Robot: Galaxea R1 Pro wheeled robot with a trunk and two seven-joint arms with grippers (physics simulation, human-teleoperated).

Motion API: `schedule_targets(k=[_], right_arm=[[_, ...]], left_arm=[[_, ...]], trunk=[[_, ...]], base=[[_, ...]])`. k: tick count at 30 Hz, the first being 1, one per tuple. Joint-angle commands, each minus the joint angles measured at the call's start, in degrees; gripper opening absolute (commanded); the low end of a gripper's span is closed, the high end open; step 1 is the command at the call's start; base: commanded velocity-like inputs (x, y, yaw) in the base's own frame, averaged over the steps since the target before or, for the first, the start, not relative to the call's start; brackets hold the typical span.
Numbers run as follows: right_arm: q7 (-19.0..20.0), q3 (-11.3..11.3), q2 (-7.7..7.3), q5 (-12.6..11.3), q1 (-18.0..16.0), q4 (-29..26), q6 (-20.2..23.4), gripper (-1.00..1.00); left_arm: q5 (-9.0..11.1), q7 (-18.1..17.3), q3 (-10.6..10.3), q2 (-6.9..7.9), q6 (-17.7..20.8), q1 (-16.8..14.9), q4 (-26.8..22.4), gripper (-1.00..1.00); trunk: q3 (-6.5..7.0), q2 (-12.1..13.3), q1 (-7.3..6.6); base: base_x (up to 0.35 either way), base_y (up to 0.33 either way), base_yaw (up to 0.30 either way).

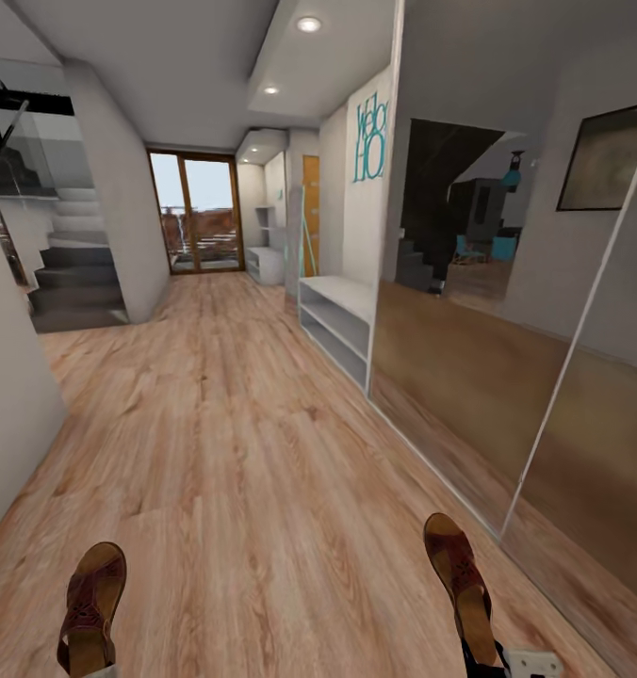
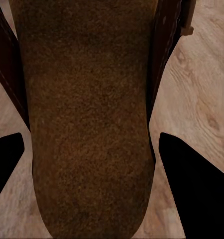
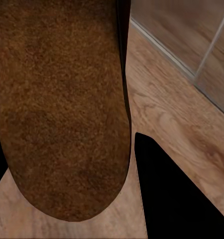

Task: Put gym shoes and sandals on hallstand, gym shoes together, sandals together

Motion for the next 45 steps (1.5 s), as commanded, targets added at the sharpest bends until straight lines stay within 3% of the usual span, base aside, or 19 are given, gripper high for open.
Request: schedule_targets(k=[1, 19, 45], right_arm=[[0.62, -0.48, 0.05, 0.09, -0.07, 0.02, -0.17, -1.0], [0.61, -0.45, 0.05, 0.09, -0.07, 0.05, -0.21, -1.0], [0.61, -0.44, 0.05, 0.09, -0.07, 0.0, -0.23, -1.0]], left_arm=[[-0.56, -0.27, 0.49, -0.04, -0.23, -0.07, 0.01, -1.0], [-0.56, -0.27, 0.49, -0.04, -0.28, -0.07, -0.03, -1.0], [-0.95, -0.93, -0.1, -0.04, -0.32, -0.07, 0.0, -1.0]], trunk=[[-0.05, -0.02, 0.02], [-0.05, -0.02, 0.02], [-0.05, -0.02, 0.02]], base=[[0.339, -0.123, 0.0], [0.339, -0.112, 0.022], [0.339, 0.084, 0.266]])
